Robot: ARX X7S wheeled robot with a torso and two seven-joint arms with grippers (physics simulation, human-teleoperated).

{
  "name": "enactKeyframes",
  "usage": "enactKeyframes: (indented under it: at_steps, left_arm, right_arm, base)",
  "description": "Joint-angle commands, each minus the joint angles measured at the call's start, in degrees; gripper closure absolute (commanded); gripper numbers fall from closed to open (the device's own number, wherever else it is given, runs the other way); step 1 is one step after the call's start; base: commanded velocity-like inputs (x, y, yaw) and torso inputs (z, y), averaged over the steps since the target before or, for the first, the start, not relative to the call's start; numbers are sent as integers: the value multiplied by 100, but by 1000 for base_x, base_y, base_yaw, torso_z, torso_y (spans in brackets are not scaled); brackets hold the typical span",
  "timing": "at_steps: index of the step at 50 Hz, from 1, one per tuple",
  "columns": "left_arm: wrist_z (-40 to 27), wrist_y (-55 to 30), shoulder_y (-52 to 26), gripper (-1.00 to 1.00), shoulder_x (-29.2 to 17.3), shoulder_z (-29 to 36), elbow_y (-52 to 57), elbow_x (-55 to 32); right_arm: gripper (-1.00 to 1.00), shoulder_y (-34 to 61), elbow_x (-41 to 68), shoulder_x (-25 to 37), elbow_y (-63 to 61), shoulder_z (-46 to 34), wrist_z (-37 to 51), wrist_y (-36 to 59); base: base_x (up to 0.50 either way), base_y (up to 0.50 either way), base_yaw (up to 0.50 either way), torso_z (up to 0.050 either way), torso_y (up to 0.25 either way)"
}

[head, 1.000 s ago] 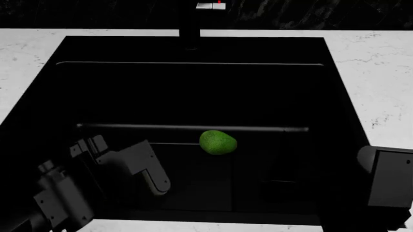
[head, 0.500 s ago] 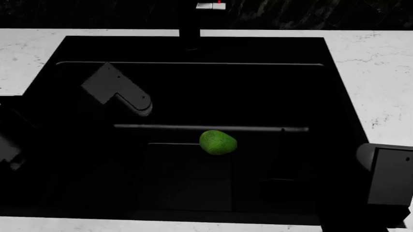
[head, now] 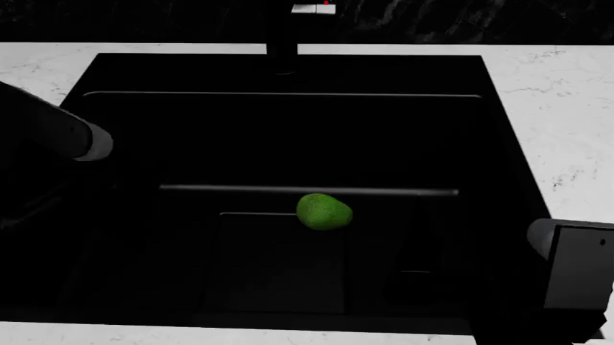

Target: Pick the lime from the counter and place it in the sink

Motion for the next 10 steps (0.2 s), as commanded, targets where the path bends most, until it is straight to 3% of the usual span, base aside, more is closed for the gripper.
enactKeyframes:
  at_steps: [1, 10]
  left_arm:
    - [-911, 711, 1308, -100, -1016, -584, 1902, -532]
    - [-992, 1726, 2586, -100, -1459, -671, 2578, -115]
  right_arm:
    - [-100, -127, -28, -24, 125, -36, -80, -207]
    - [-100, -148, 2, -33, 100, -80, -55, -211]
  base:
    - [0, 0, 0, 0, 0]
    - [0, 0, 0, 0, 0]
